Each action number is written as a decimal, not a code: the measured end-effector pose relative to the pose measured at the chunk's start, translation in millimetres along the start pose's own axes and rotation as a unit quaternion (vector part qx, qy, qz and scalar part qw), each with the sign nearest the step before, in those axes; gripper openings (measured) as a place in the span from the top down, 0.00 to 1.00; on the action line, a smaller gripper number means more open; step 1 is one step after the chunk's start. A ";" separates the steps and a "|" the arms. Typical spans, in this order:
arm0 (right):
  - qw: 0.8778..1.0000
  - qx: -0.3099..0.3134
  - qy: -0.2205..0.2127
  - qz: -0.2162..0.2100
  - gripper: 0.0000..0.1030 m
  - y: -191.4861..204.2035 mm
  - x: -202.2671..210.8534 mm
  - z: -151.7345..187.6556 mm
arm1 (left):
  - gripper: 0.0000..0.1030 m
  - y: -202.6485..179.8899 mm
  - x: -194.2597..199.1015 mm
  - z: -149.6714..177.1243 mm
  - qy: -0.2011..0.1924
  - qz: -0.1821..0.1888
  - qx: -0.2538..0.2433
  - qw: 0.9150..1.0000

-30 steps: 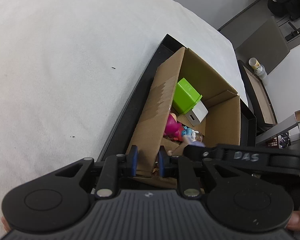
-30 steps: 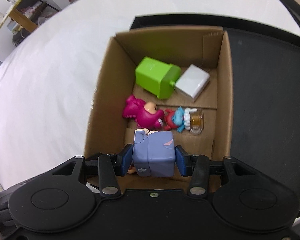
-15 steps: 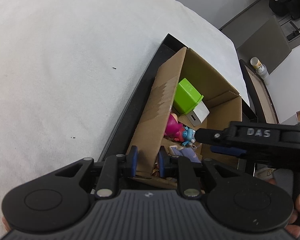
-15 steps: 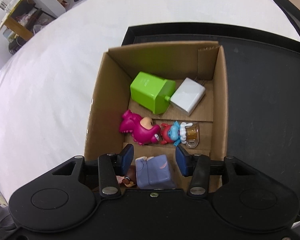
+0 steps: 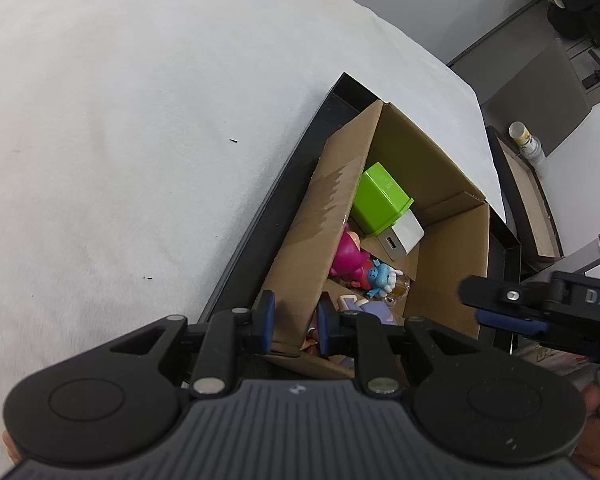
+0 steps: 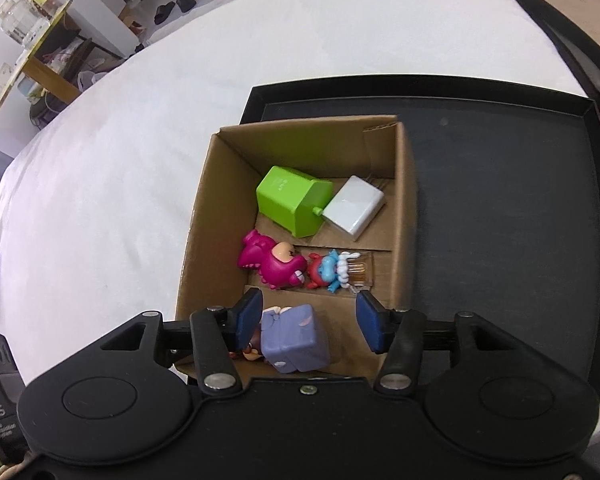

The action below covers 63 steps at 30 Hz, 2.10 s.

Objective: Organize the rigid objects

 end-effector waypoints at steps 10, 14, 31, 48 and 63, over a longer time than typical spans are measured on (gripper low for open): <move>0.998 -0.032 -0.047 0.014 0.47 -36.7 47.3 0.2 | 0.81 -7.3 -2.1 -5.7 -0.006 -0.014 0.001 1.000; 0.996 -0.047 -0.068 0.022 0.46 -53.5 66.0 5.2 | 0.81 -10.4 -0.5 -5.5 -0.002 -0.017 -0.006 1.000; 0.986 -0.083 -0.138 0.040 0.20 -100.2 122.3 38.5 | 0.80 -41.7 47.7 9.2 0.003 -0.066 -0.099 0.993; 0.972 -0.101 -0.211 0.016 0.00 -97.4 170.1 72.0 | 0.30 -95.1 172.1 14.2 -0.086 -0.070 -0.167 0.980; 0.969 -0.054 -0.241 0.000 0.00 -62.7 213.1 95.6 | 0.07 -125.4 249.2 61.1 -0.125 -0.046 -0.214 0.968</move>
Point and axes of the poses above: each gripper's, at about its wrist camera, not at the fingertips, and x roughly against the way its jaws point, y to its left, z to its underside, the point moved 7 cm from there along -x, roughly the way its jaws point, and after that the axes turned 5 degrees about y, right-handed, at the moved point
